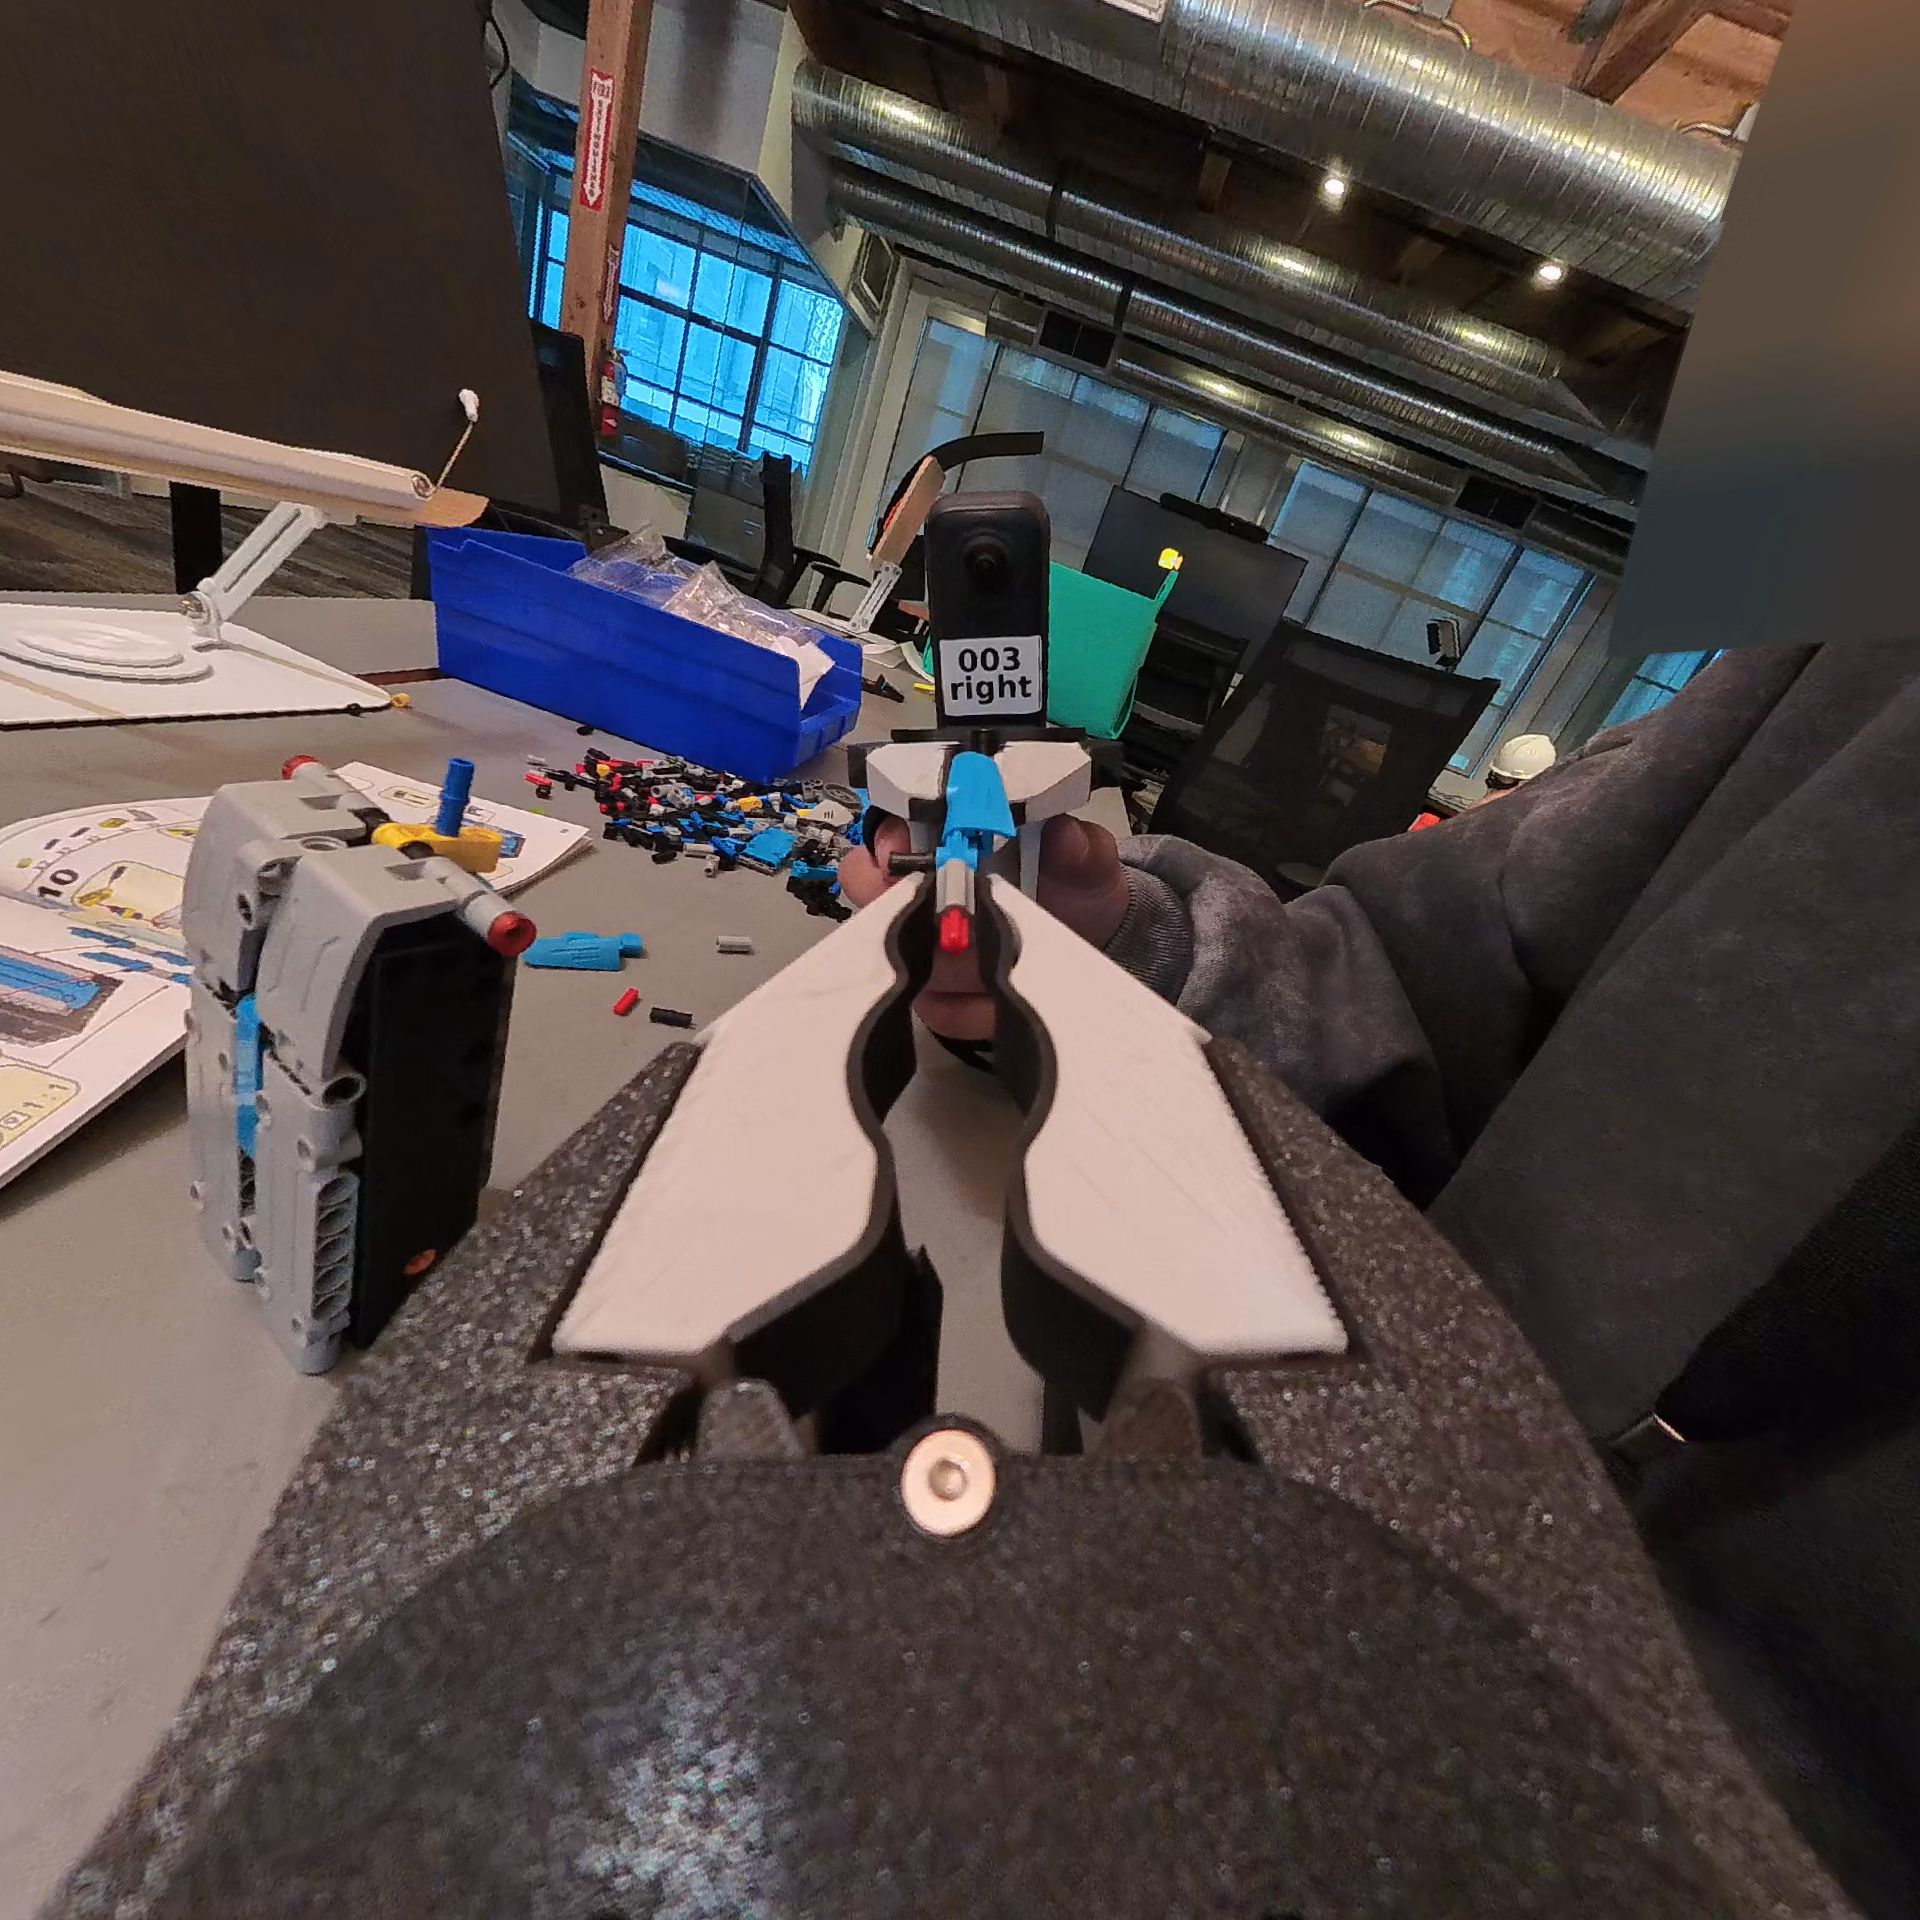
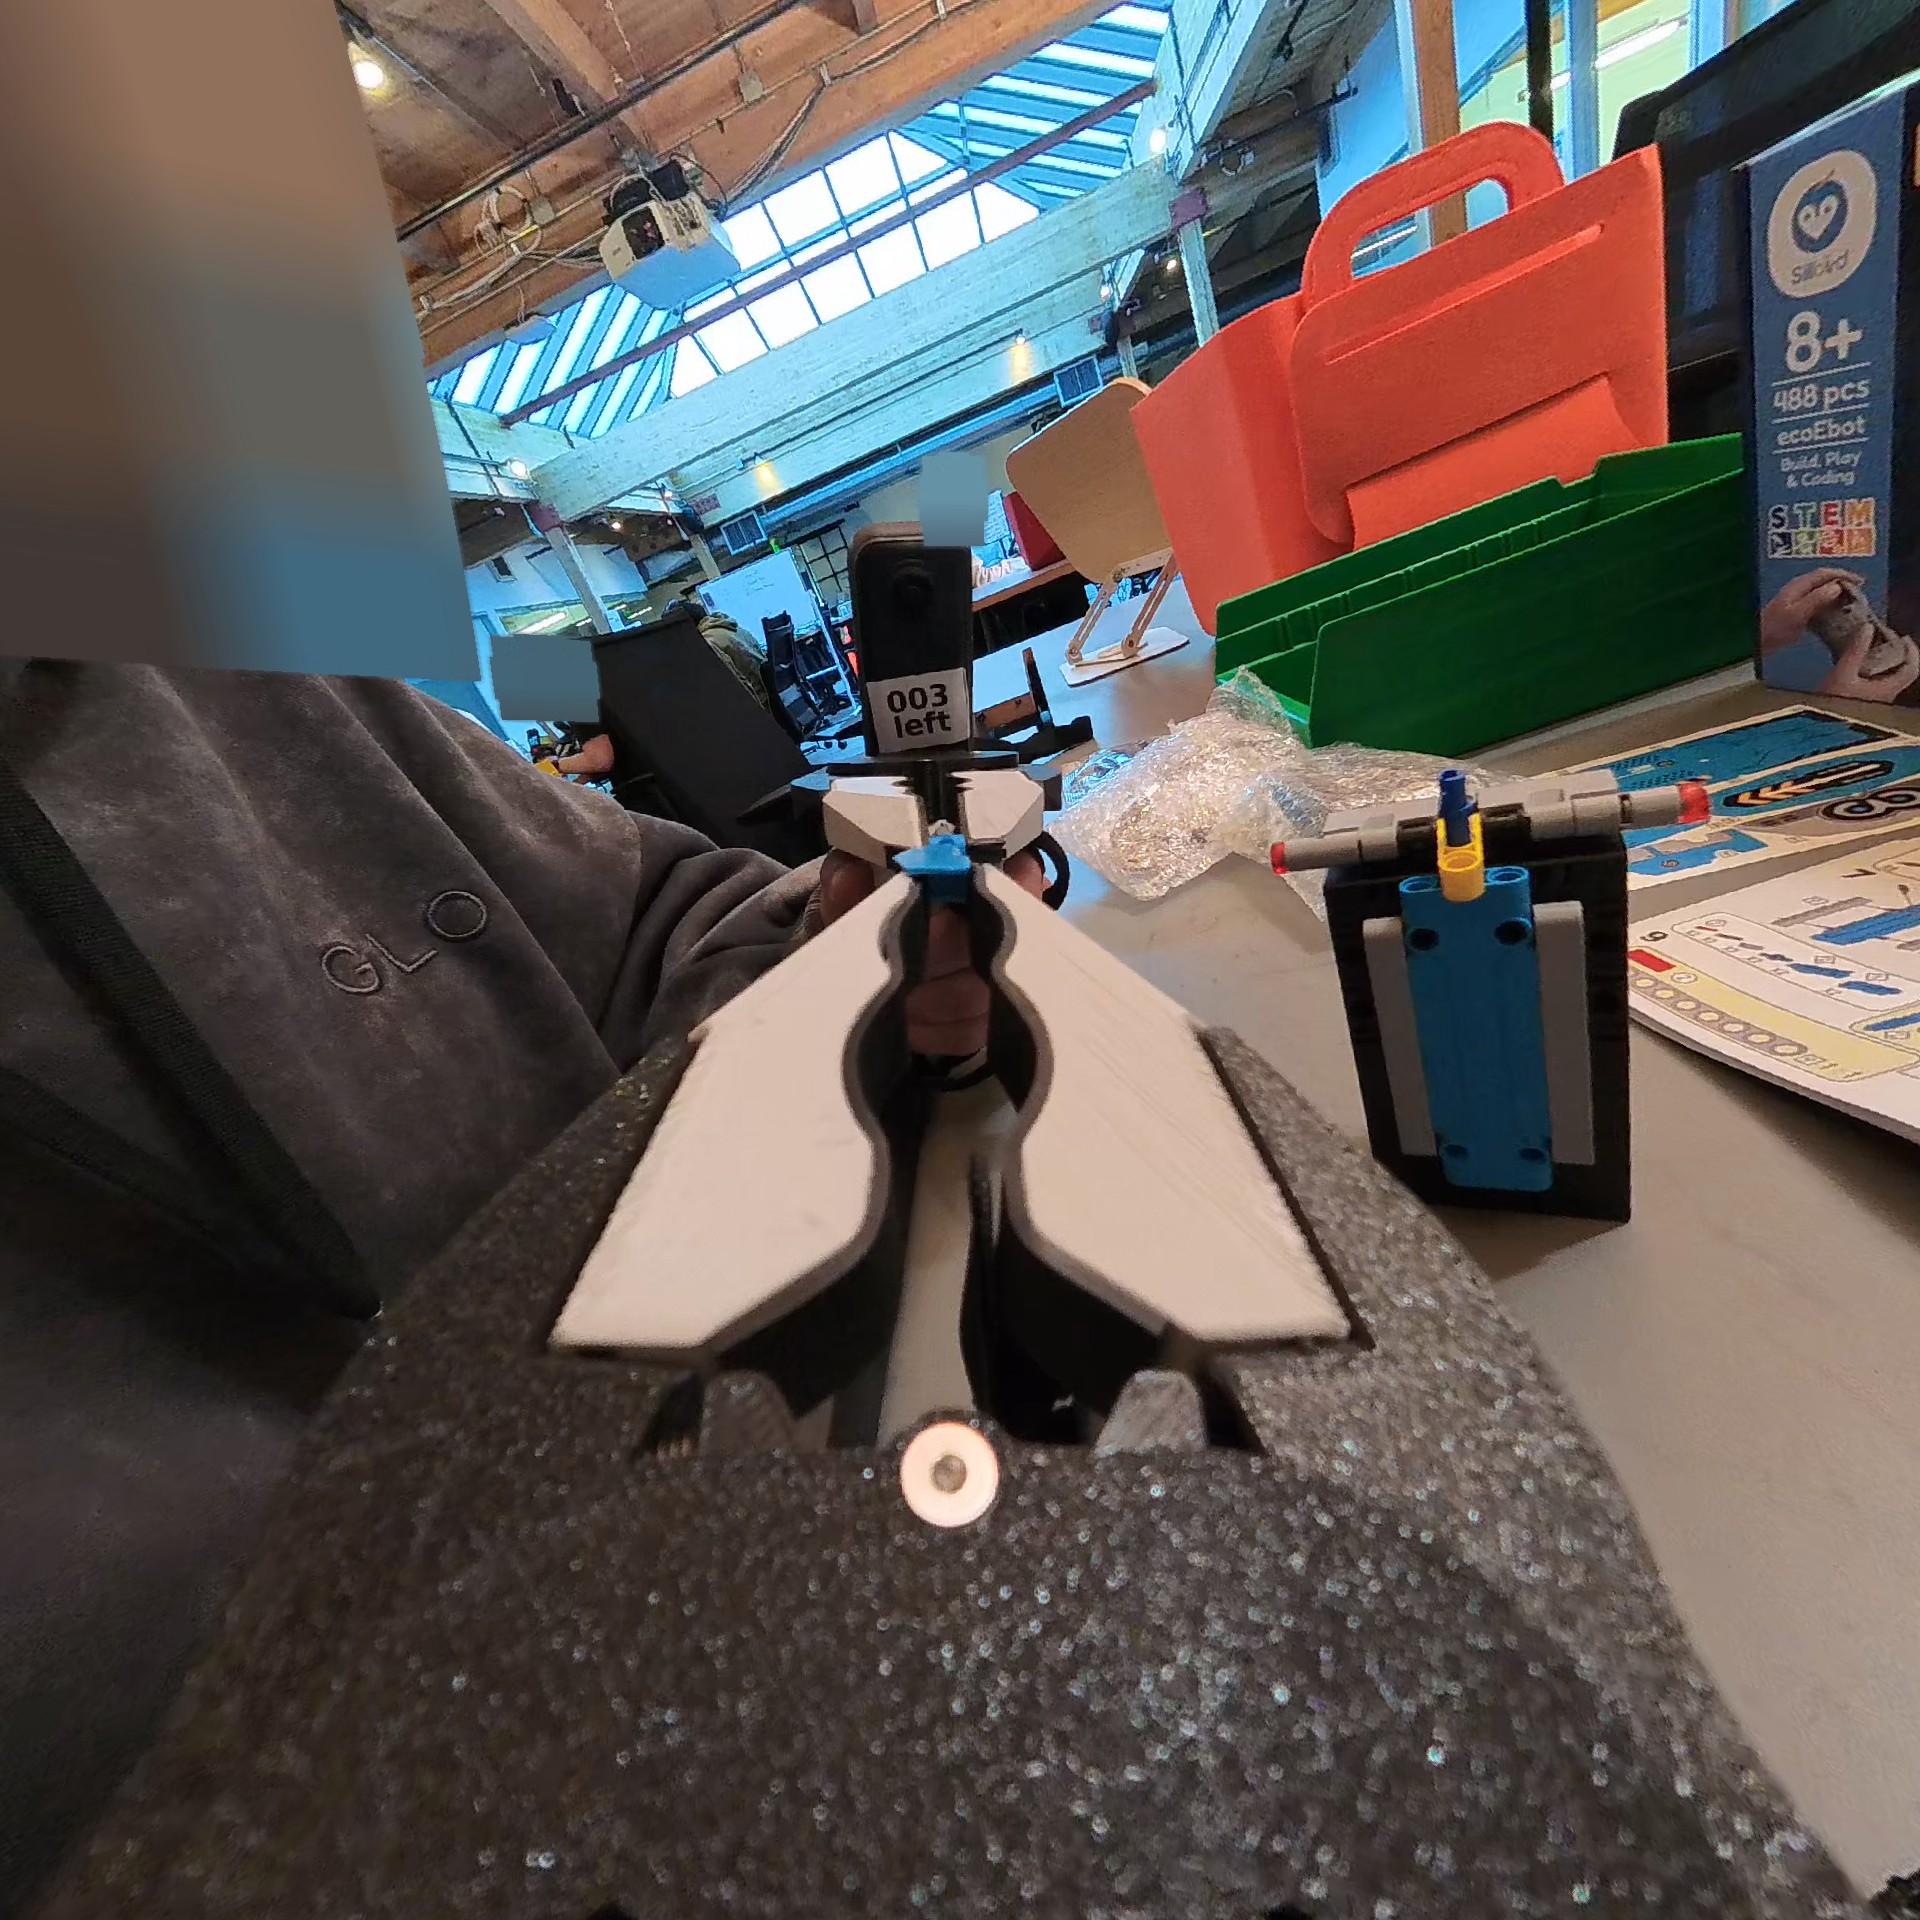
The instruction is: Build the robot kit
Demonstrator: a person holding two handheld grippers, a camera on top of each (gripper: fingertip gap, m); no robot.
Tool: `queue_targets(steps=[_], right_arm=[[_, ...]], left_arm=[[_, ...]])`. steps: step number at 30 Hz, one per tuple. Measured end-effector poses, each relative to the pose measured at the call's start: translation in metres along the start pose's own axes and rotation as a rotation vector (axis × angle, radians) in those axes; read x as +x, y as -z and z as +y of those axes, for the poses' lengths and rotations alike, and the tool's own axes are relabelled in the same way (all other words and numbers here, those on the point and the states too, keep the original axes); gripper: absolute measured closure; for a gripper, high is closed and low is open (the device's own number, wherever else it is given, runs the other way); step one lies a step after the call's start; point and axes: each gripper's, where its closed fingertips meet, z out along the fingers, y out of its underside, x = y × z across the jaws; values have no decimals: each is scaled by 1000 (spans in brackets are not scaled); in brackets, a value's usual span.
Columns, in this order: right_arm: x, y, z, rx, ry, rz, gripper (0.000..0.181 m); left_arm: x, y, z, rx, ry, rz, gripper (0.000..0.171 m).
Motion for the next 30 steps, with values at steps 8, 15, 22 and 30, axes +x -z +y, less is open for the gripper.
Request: queue_targets(steps=[8, 15, 22, 30], right_arm=[[-1, 0, 0, 4, -7, -6, 174], [0, 0, 0, 4, -6, -4, 174], [2, -1, 2, -10, 11, 16, 174], [2, 0, 6, -33, -65, -19, 174]], left_arm=[[1, 0, 0, 2, 10, 8, 165], [1, 0, 0, 1, 16, 12, 165], [-2, 0, 2, -6, 57, 16, 165], [-2, 0, 7, -32, 53, 11, 165]])
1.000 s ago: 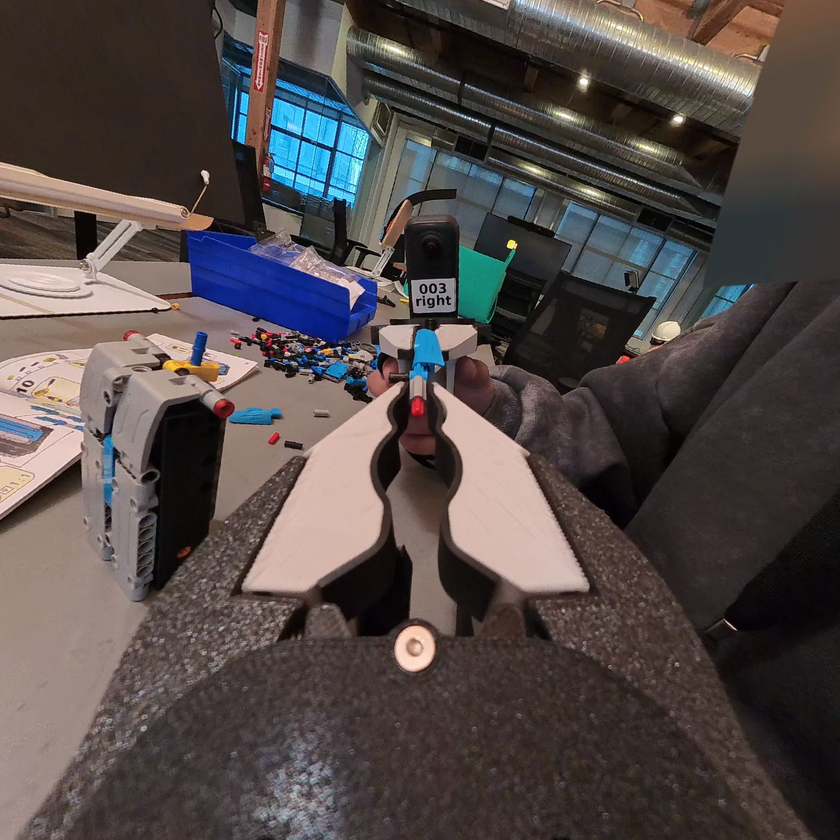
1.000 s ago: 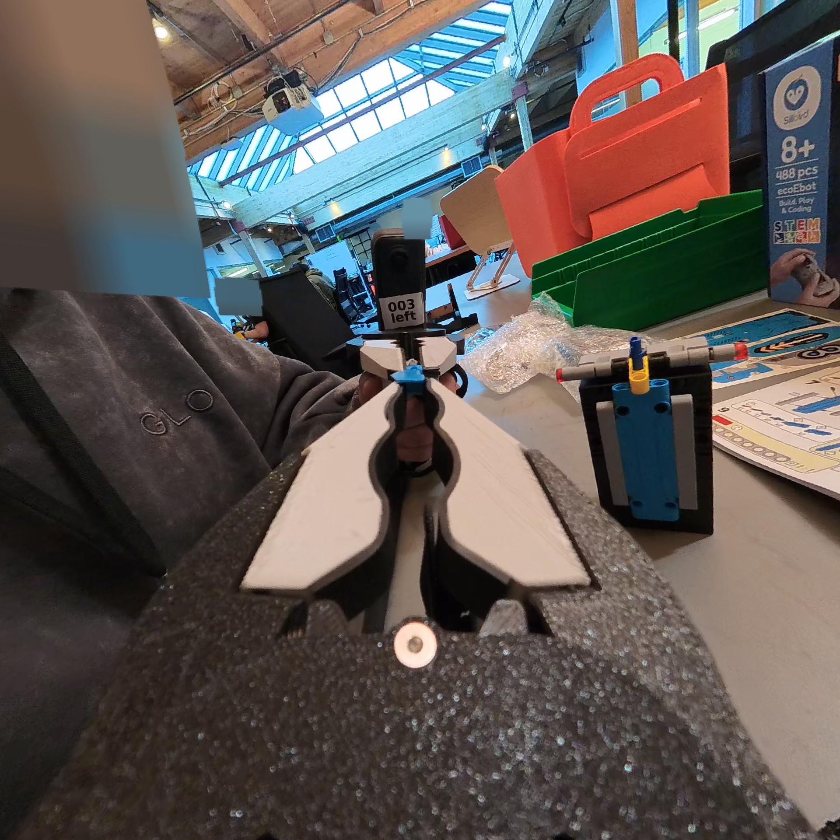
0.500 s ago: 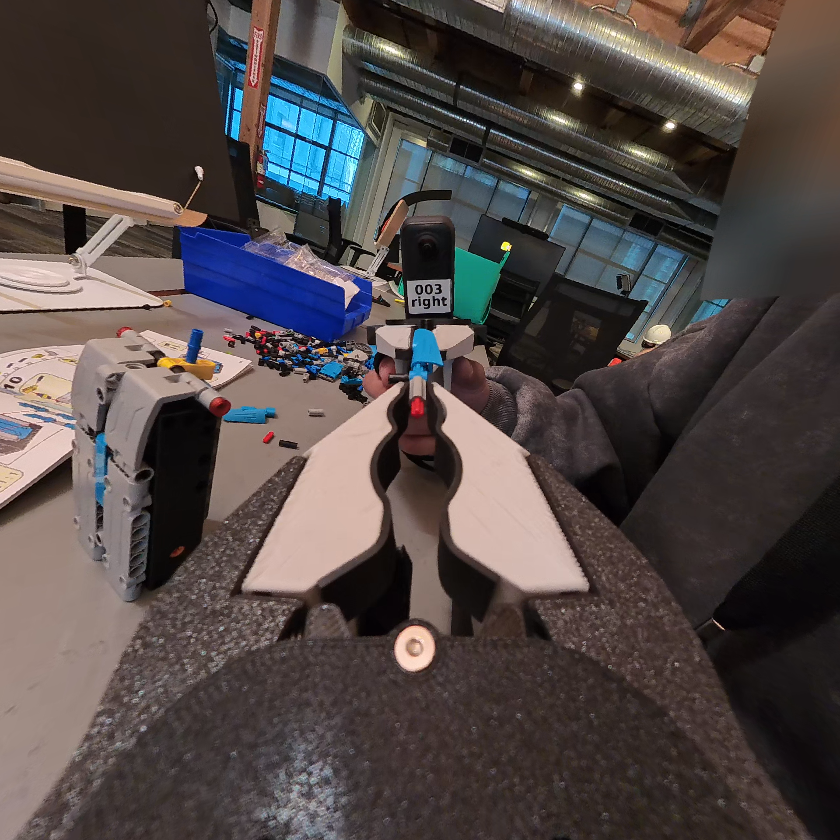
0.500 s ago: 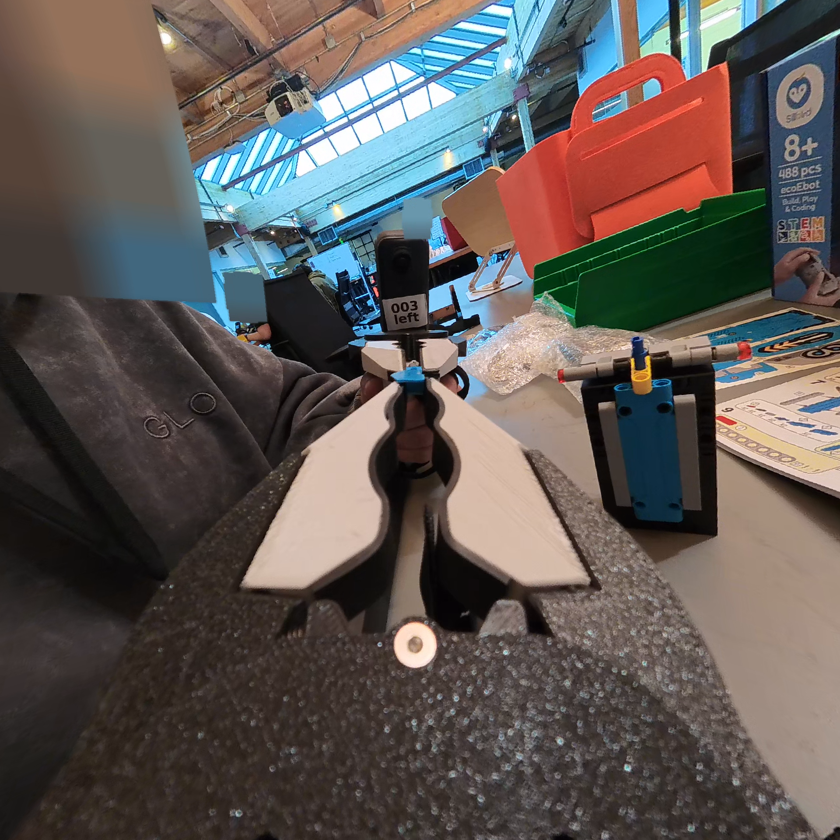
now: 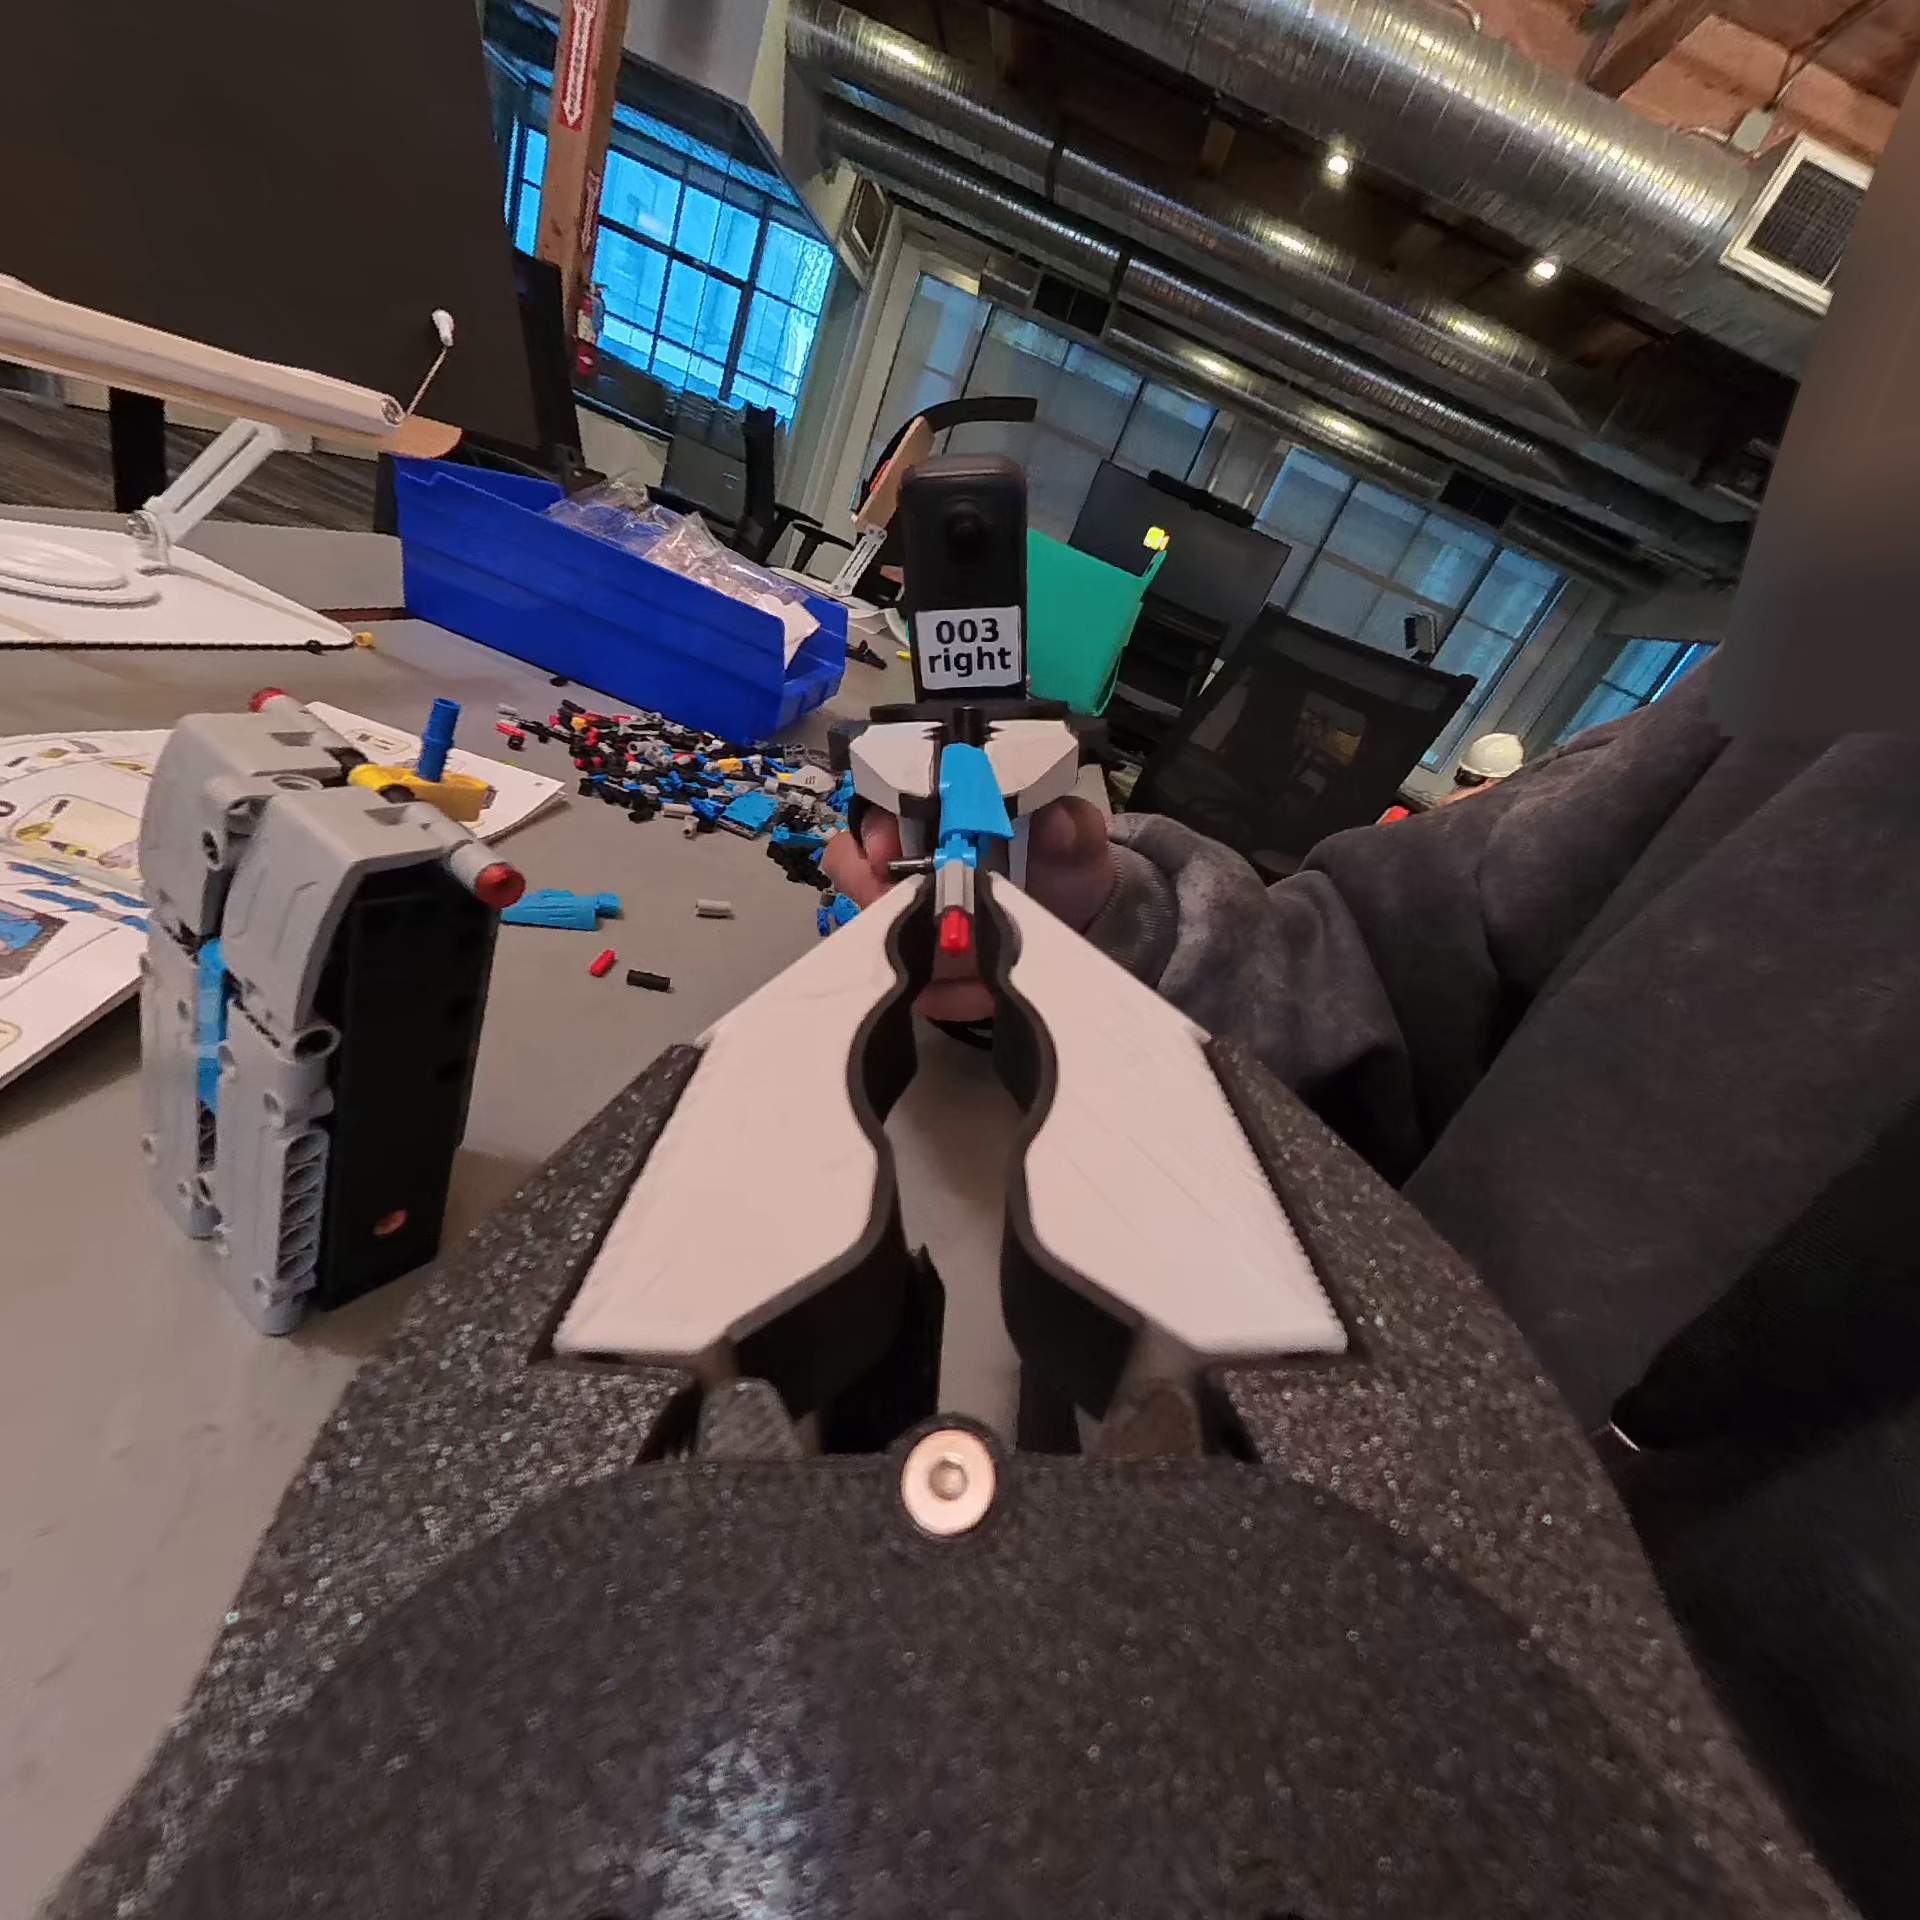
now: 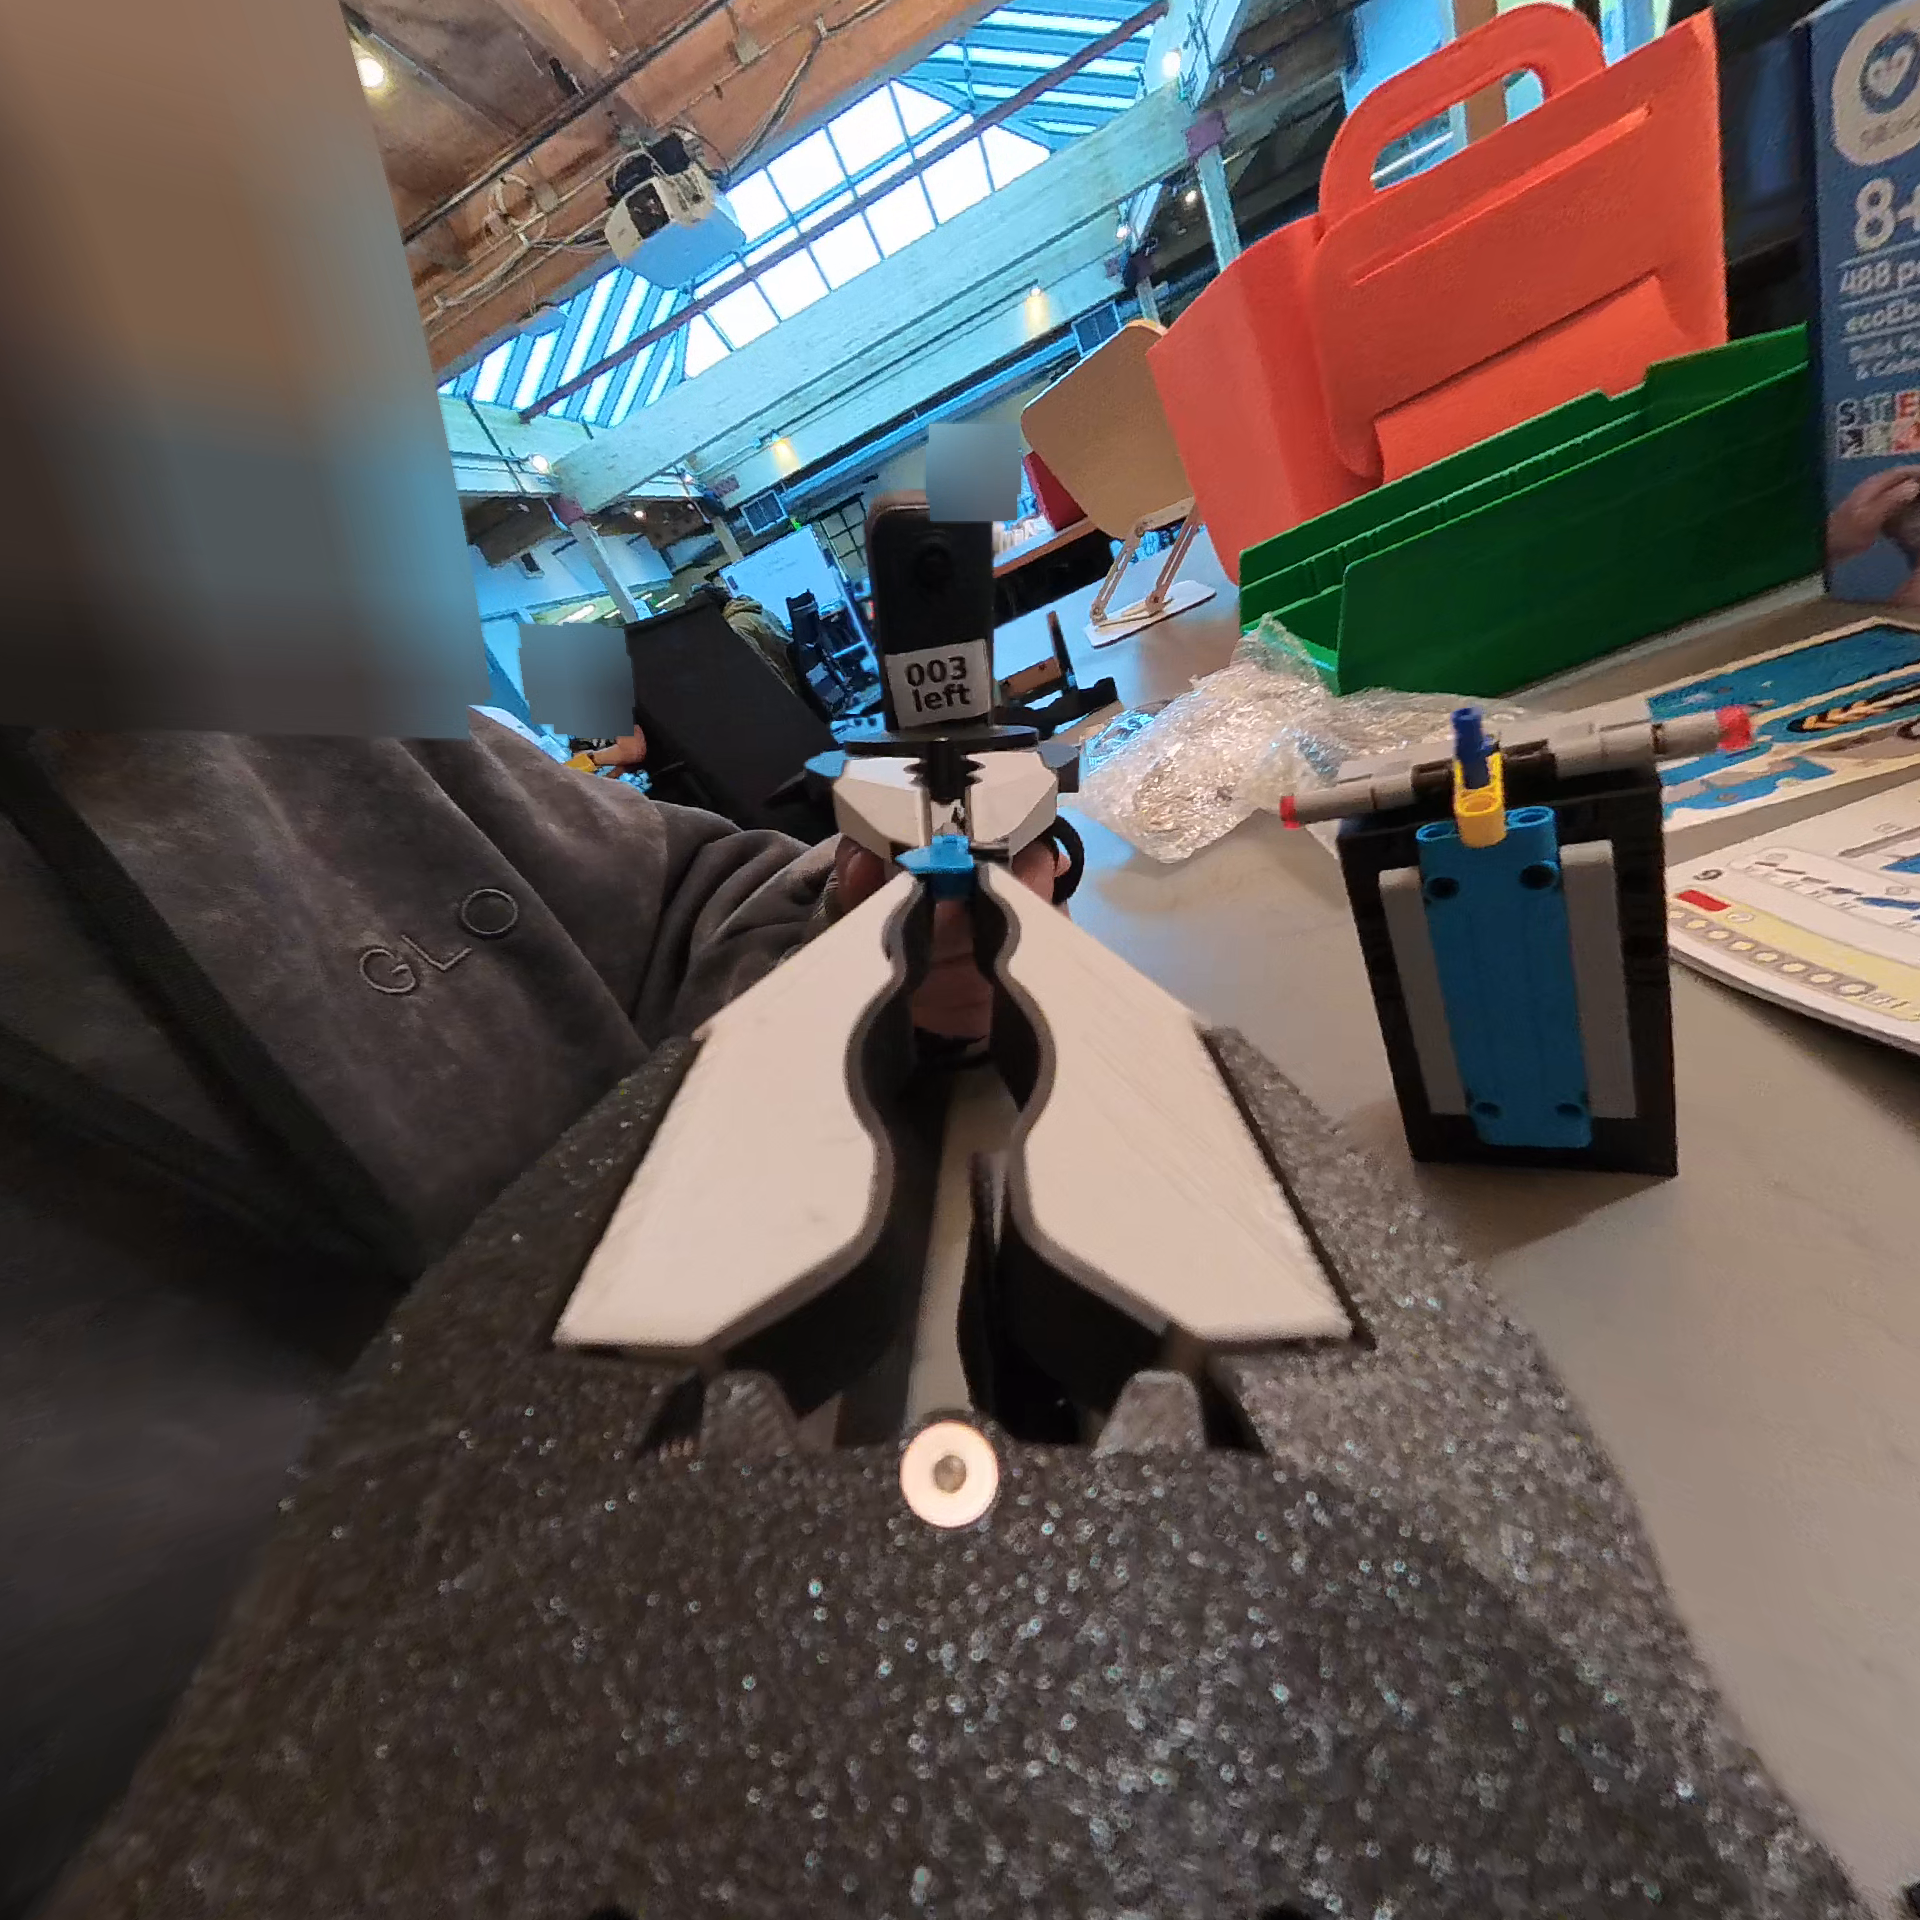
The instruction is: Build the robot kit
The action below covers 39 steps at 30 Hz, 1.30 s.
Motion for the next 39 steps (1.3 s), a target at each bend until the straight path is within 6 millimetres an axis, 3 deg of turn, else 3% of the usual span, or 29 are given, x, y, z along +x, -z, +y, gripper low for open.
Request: queue_targets(steps=[5, 13, 26, 28, 31, 34, 37, 39], right_arm=[[3, -1, 1, -13, -87, -23, 173], [-4, -4, 5, -31, -106, -57, 156], [-5, -7, 7, -38, -119, -63, 162], [-1, -7, 10, -56, -116, -39, 162], [20, 5, 8, -73, -79, 91, 163], [34, 26, 30, -268, 8, 252, 161], [8, 38, 75, -553, 114, 220, 161], [1, 38, 103, -694, 189, 229, 161]], left_arm=[[-3, -1, -1, -2, -47, -36, 165], [-2, 0, -3, 6, -54, -38, 165], [-3, -2, 1, -12, -72, -43, 165], [-3, -2, 1, -14, -83, -48, 165], [-5, 1, -2, -3, -107, -71, 165], [-11, 4, 1, -28, -167, -122, 165], [-13, 2, 6, -59, -193, -140, 165], [-14, 0, 11, -81, -195, -141, 165]])
